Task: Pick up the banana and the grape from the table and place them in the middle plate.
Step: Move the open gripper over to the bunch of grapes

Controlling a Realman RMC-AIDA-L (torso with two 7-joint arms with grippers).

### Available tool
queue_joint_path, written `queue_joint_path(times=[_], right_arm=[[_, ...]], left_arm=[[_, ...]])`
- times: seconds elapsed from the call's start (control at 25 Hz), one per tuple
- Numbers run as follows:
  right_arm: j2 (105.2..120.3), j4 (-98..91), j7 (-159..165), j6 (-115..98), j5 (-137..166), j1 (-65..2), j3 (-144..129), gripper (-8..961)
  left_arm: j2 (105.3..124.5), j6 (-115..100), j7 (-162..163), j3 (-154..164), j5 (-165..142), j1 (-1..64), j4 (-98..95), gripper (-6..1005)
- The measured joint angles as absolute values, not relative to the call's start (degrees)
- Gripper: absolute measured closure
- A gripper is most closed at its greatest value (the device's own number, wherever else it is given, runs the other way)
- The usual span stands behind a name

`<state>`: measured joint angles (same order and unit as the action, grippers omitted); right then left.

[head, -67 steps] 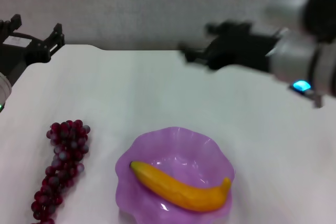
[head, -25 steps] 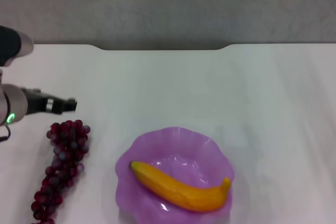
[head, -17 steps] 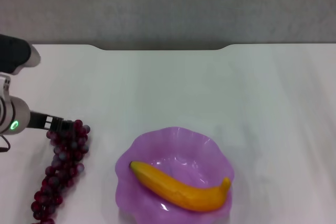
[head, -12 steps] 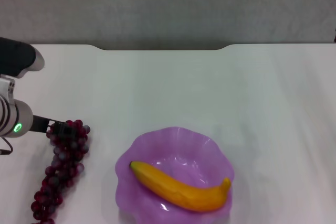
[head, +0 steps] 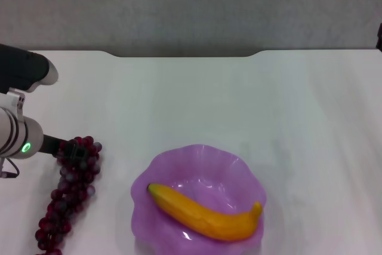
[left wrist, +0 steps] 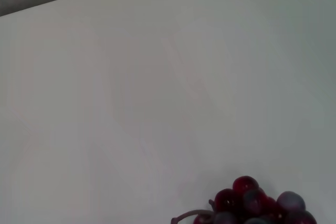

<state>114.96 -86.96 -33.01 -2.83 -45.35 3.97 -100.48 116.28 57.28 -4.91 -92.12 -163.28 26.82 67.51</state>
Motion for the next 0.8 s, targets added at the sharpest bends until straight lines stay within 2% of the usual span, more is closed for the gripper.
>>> queue_joint_path(times=[0.28, 0.4, 0.8], right_arm=[[114.96, -86.9, -33.0, -2.8, -45.4, 4.0, -100.4, 202], [114.96, -87.0, -33.0, -2.8, -45.4, 4.0, -100.4, 201], [114.96, -87.2, -33.0, -2.1, -45.3, 4.0, -100.4, 203]], left_arm=[[116.28, 57.4, -4.9, -92.4, -163.1, 26.9, 67.5, 202], [116.28, 57.7, -4.9, -92.5, -163.1, 27.0, 67.4, 441], [116.27, 57.3, -5.1, -92.3, -163.1, 26.4, 68.4, 613]])
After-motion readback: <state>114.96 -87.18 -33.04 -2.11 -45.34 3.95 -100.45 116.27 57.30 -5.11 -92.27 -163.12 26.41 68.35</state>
